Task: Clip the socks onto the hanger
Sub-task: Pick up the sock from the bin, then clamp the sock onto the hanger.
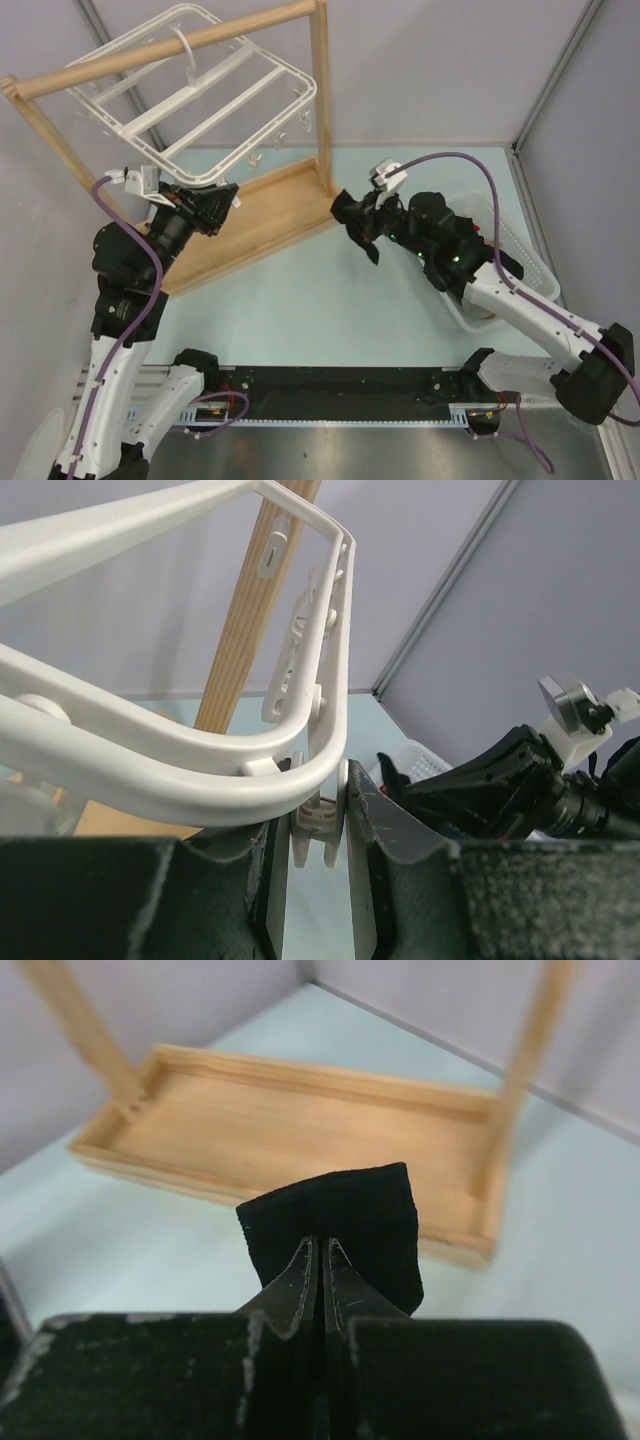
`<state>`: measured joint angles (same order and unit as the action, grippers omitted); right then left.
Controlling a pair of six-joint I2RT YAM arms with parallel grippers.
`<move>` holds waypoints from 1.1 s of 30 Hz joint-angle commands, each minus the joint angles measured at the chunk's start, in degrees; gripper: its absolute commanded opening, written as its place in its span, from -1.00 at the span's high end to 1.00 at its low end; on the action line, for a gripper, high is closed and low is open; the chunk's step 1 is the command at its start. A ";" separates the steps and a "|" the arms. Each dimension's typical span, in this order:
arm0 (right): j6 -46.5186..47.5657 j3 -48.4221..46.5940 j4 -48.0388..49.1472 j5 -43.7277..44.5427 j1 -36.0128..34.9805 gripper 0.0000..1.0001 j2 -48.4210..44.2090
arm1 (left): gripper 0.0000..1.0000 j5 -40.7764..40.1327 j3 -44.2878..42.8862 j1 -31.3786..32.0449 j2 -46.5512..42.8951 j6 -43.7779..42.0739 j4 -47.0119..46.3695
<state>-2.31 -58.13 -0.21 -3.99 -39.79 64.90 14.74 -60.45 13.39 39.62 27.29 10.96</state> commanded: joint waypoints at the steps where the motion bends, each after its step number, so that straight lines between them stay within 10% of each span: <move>1: 0.81 -0.32 19.76 -0.93 -6.87 1.00 4.69 | 1.00 5.47 -1.34 0.50 0.55 1.36 -0.15; 10: -1.21 -1.55 40.01 -0.42 -16.80 1.00 14.45 | 0.99 6.97 -0.99 0.50 1.08 1.89 -0.15; 33: 10.39 -9.72 48.72 18.32 -27.18 1.00 25.45 | 0.99 4.15 1.65 0.59 1.78 1.36 0.90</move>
<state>6.13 -64.69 43.81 11.57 -66.41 89.89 17.10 -59.66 13.39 41.23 28.51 9.74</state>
